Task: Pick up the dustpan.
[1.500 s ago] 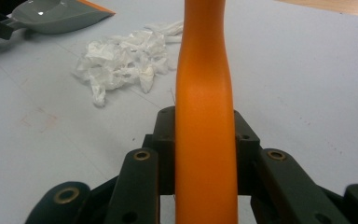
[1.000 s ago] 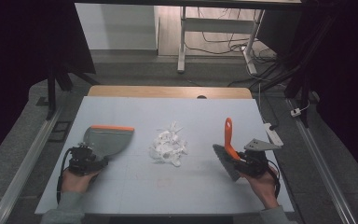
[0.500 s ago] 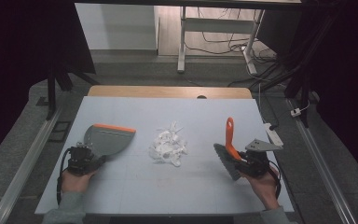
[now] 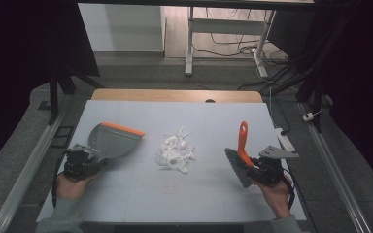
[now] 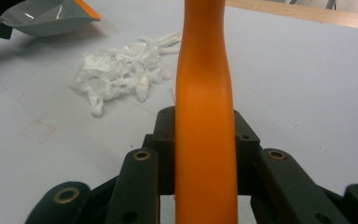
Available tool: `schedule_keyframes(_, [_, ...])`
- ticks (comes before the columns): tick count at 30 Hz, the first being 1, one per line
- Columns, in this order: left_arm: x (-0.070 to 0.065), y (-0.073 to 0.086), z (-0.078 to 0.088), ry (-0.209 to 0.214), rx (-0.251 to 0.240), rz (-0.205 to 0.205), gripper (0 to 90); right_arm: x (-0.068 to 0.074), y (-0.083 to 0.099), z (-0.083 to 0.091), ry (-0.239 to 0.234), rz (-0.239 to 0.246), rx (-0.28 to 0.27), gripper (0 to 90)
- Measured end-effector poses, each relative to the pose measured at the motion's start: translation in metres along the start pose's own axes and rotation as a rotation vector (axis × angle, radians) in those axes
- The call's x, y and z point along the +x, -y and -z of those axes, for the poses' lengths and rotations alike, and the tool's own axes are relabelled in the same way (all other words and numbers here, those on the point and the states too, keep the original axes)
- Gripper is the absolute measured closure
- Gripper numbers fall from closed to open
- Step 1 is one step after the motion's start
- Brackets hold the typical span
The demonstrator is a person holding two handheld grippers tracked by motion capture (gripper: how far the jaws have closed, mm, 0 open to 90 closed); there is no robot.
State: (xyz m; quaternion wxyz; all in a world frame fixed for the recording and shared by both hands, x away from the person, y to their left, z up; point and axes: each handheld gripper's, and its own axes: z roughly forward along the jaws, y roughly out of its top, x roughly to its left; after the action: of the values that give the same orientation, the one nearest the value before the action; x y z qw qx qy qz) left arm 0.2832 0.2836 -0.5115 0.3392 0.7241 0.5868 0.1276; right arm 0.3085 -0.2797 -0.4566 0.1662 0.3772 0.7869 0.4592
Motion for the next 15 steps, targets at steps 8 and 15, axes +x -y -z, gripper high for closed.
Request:
schedule_keyframes(8, [0.007, 0.002, 0.015, 0.008, -0.035, -0.023, 61.6, 0.000, 0.000, 0.000, -0.005, 0.007, -0.002, 69.9])
schedule_keyframes(15, [0.012, 0.004, 0.026, 0.025, -0.052, -0.051, 61.6, -0.001, 0.000, -0.001, -0.009, 0.006, -0.001, 69.9])
